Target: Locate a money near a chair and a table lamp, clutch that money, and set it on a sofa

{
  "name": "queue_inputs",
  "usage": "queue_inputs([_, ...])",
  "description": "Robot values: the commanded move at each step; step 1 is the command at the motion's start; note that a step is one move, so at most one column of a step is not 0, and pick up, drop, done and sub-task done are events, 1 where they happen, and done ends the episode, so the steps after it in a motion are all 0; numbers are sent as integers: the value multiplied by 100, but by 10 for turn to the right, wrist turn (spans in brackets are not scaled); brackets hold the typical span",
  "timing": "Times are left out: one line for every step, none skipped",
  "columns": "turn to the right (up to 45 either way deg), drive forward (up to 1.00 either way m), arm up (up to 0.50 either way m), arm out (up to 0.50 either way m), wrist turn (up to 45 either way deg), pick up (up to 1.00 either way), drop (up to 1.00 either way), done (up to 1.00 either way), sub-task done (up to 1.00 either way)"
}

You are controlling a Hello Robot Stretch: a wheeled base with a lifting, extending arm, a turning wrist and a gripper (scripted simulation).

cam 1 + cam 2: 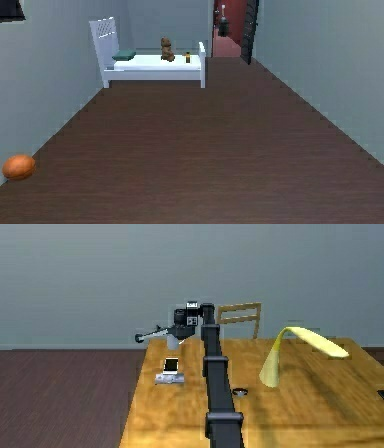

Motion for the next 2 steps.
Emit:
queue_inputs([0,0,0,0,330,0,0,0,0])
queue_inputs([0,0,-30,0,0,0,0,0,0])
